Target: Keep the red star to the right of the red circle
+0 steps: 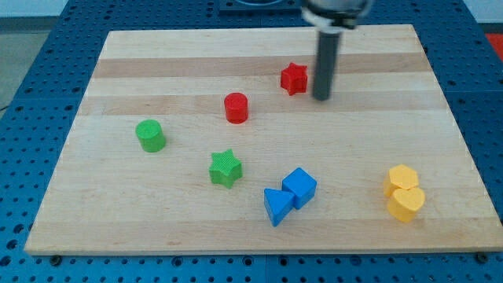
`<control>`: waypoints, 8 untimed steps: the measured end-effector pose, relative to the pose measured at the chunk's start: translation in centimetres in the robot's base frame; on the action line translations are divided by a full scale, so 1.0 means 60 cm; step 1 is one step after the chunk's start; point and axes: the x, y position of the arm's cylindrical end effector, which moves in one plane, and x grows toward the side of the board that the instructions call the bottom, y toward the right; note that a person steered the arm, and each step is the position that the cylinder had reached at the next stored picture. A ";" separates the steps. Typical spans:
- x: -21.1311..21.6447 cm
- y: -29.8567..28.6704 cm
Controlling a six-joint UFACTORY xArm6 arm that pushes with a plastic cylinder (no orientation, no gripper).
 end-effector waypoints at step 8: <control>0.067 -0.161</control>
